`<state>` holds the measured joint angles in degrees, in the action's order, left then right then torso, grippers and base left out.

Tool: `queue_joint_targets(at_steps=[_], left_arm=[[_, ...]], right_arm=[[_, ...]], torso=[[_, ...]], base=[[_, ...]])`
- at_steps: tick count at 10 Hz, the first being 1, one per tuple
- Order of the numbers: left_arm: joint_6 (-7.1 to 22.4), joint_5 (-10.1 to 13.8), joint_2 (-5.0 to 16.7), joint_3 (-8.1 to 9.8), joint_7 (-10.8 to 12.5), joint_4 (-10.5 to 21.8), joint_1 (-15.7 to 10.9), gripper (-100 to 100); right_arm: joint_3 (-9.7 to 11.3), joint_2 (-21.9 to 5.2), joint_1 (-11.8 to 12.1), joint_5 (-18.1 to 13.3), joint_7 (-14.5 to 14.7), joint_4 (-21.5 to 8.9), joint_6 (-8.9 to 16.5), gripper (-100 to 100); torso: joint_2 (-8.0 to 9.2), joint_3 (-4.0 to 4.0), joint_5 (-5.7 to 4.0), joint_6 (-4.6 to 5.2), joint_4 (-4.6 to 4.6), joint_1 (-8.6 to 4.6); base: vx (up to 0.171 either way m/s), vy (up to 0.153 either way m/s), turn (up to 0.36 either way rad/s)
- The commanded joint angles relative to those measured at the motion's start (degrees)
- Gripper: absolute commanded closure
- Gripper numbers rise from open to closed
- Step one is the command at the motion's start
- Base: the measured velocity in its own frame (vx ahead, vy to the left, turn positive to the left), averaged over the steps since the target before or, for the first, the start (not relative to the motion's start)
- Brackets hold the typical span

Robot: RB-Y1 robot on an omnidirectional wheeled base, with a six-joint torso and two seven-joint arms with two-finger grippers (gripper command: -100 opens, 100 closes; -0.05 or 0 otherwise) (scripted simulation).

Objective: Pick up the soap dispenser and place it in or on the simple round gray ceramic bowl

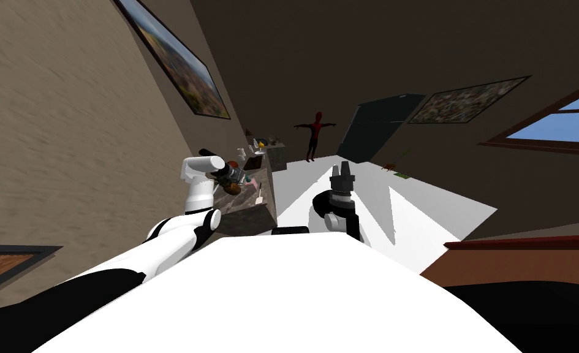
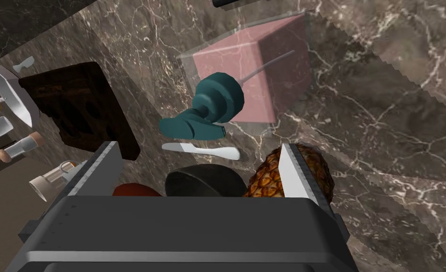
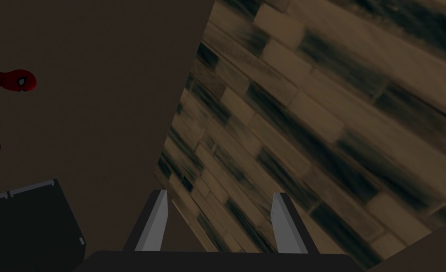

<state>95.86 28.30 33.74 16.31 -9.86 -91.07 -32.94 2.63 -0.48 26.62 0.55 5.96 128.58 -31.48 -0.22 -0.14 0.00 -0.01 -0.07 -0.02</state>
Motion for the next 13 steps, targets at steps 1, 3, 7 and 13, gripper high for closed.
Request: queue_joint_targets(at_steps=[1, 3, 7, 13], left_arm=[[2.8, -0.1, 0.3, -0.27, -0.1, 1.6, -1.3, -100], [5.0, -0.2, 0.4, -0.57, -0.1, 3.0, -2.5, -100], [3.5, -0.8, -0.1, -1.16, -0.3, 4.5, -2.4, -100], [2.1, -1.2, -0.4, -1.52, -0.3, 5.3, -2.2, 100]], right_arm=[[0.0, 0.0, 0.0, 0.0, 0.0, 0.0, 0.0, 0], [0.0, 0.0, 0.0, 0.0, 0.0, 0.0, 0.0, 0], [0.0, 0.0, 0.0, 0.0, 0.0, 0.0, 0.0, 0], [0.0, 0.0, 0.0, 0.0, 0.0, 0.0, 0.0, 0]], torso=[[0.0, 0.0, 0.0, 0.0, 0.0, 0.0], [-0.08, -0.05, -0.01, 0.01, -0.02, -0.05], [0.2, 0.11, 0.01, 0.0, 0.04, 0.05], [0.23, 0.11, 0.03, -0.01, 0.01, 0.07]], base=[[0.071, -0.026, 0.046], [0.078, -0.021, 0.035], [0.014, -0.008, 0.019], [-0.002, 0.002, -0.006]])
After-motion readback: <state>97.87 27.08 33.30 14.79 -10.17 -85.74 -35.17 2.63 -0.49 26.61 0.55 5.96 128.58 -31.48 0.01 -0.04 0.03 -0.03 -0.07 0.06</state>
